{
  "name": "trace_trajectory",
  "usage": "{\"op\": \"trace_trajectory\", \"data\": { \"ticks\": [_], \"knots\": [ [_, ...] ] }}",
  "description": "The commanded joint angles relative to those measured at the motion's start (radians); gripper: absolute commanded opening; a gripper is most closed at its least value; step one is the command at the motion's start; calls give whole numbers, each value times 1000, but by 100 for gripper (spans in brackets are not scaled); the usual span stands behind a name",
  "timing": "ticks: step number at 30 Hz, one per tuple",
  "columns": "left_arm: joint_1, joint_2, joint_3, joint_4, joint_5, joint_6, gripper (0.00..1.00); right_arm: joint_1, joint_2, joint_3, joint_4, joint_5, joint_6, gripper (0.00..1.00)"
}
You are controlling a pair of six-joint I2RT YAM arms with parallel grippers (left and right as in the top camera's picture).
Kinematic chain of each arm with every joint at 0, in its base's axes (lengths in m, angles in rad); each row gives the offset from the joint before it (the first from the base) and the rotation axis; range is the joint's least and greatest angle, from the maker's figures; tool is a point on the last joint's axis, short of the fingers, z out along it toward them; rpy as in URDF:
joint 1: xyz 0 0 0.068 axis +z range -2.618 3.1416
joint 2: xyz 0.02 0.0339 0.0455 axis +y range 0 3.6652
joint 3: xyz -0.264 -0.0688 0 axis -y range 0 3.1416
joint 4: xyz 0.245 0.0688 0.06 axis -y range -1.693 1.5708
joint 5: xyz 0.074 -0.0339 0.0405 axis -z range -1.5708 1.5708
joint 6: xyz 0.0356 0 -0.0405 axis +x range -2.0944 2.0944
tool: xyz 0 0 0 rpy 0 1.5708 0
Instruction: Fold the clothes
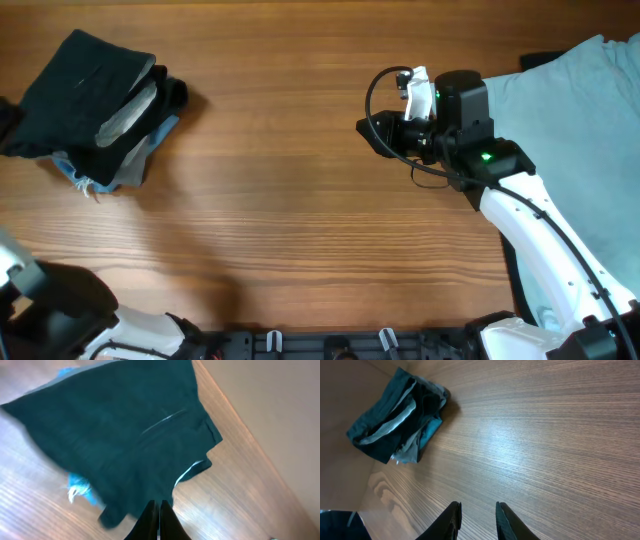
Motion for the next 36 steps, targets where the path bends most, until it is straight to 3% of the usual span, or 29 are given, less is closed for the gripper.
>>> {"op": "trace_trajectory", "data": {
  "ticks": [1, 4, 5, 6, 13, 19, 22, 23, 26, 30, 36],
  "knots": [
    [-85, 116, -75, 26, -134, 9, 4, -3, 1, 5, 4, 14, 7, 27],
    [-110, 187, -126, -2, -179, 9, 13, -3, 1, 5, 3, 13, 7, 26],
    [-113, 205, -137, -1, -180, 9, 27, -1, 1, 5, 2, 13, 6, 26],
    [-113, 229, -143, 5, -179, 9, 35, 2, 1, 5, 2, 13, 5, 25],
    [-113, 162, -87, -44, -111, 59, 48, 3, -42, 5, 3, 13, -40, 21],
    [-135, -94, -32, -92, -49, 127, 63, 3, -186, 5, -5, 53, -57, 18],
    [-162, -245, -32, -88, 0, 139, 87, 3, -295, 5, -16, 91, -76, 18],
    [-175, -297, -32, -93, 18, 134, 100, 3, -331, 5, -24, 105, -85, 18],
    [-217, -396, -32, -122, 50, 128, 100, 3, -426, 5, -63, 180, -79, 18],
    [-262, -539, -32, -298, 49, 129, 100, 2, -571, 5, -87, 311, -83, 20],
    [-314, -734, -32, -378, -50, 177, 100, 2, -617, 5, -161, 332, -226, 29]
  ]
}}
